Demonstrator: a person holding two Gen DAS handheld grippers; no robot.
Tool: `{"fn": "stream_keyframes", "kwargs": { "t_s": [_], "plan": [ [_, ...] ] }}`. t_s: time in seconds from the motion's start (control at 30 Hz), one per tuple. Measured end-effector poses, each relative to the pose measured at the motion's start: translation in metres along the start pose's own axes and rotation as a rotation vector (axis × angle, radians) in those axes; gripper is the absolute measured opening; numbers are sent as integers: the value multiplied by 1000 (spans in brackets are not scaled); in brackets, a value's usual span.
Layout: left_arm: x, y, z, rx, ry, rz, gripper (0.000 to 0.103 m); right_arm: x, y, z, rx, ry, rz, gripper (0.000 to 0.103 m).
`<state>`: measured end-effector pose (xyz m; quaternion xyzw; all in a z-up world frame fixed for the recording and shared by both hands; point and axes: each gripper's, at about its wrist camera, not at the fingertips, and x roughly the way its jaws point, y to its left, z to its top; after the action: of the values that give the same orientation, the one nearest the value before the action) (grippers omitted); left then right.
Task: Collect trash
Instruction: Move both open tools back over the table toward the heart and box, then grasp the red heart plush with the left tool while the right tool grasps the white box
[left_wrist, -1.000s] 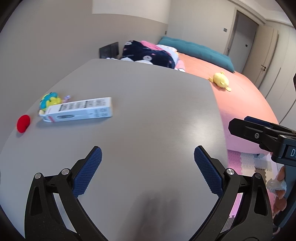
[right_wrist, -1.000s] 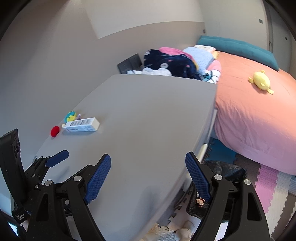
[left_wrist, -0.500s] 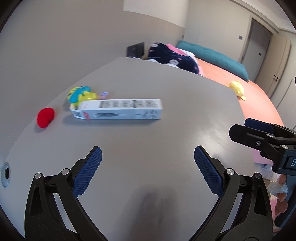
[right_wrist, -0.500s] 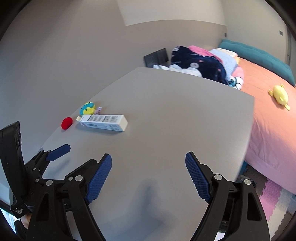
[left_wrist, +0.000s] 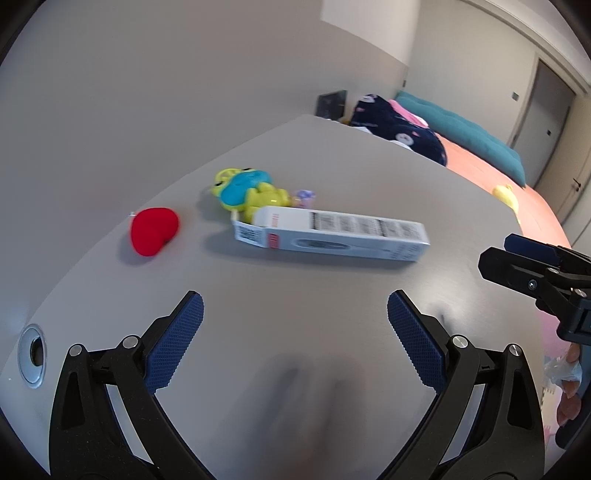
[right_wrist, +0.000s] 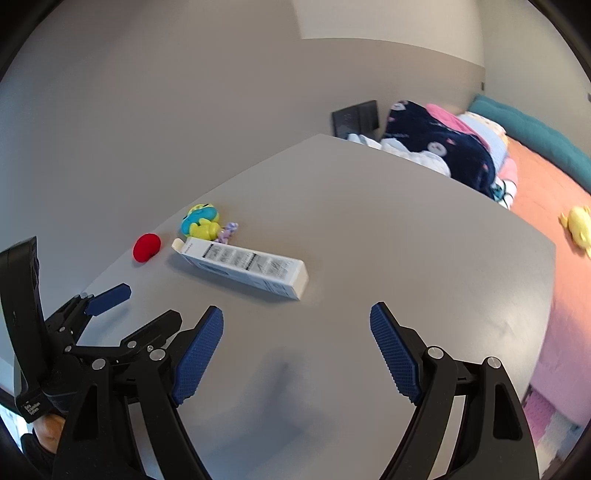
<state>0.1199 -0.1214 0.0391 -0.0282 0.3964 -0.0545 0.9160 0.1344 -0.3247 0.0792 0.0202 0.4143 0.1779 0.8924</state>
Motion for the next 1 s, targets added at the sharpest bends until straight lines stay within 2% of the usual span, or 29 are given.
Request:
{"fn": "stream_keyframes", "kwargs": {
  "t_s": [0.33, 0.53, 0.8, 1.0],
  "plan": [
    [17, 31, 15, -40, 0, 43, 97, 33, 18, 23, -63, 30, 16, 83],
    [22, 58, 21, -76, 2, 76, 97, 53, 37, 38, -191, 45, 34, 83],
    [26, 82, 26, -125, -7, 102, 97, 80, 55, 34, -321, 76, 56, 83],
    [32, 81, 27, -109, 5, 111, 97, 98, 61, 28, -382, 88, 23, 81]
  ]
}}
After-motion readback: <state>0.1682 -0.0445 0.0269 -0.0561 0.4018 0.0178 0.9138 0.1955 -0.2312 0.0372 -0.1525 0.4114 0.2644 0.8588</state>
